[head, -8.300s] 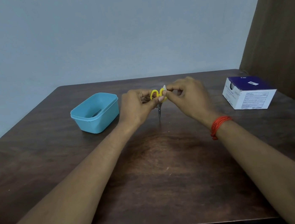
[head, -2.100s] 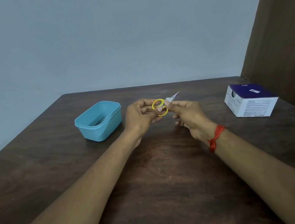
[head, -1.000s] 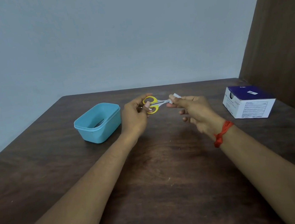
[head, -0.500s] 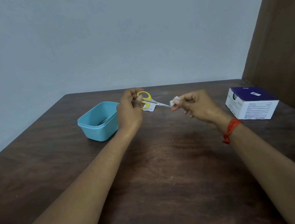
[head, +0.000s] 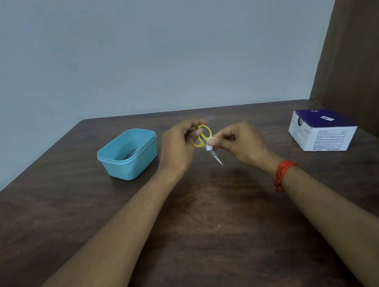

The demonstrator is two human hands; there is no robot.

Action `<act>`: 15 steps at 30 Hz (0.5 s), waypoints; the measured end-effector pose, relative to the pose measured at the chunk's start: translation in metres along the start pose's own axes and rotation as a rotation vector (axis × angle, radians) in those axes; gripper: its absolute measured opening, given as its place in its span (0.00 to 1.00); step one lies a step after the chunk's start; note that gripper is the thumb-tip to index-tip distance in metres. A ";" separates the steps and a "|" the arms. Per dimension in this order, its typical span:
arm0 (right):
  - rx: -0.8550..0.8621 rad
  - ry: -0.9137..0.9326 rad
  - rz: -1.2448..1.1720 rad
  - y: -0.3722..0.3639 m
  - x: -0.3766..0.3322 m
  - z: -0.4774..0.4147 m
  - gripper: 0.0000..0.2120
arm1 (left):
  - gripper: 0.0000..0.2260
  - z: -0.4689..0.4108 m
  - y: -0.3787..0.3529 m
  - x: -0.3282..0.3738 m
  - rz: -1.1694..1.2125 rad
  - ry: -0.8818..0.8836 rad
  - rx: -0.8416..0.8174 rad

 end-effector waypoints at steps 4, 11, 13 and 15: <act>0.036 0.015 -0.048 0.000 -0.001 0.001 0.05 | 0.10 -0.002 0.002 -0.003 0.029 0.039 0.016; 0.017 0.009 -0.083 -0.003 -0.001 0.003 0.03 | 0.09 -0.003 0.001 -0.014 0.038 0.110 -0.014; 0.105 -0.008 -0.171 0.003 0.000 0.003 0.03 | 0.09 -0.004 -0.001 -0.015 0.060 0.121 -0.022; 0.127 -0.015 -0.189 0.005 0.001 0.002 0.04 | 0.09 -0.004 -0.001 -0.016 0.074 0.133 -0.016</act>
Point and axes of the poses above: each hand's wrist, its own z-axis away from the middle knuckle, its own y-axis out of the back of the hand, x = y × z, the point moved 7 cm from there along -z, towards the middle knuckle, and after that the axes turned 3 degrees about y, right-handed, at the moved point
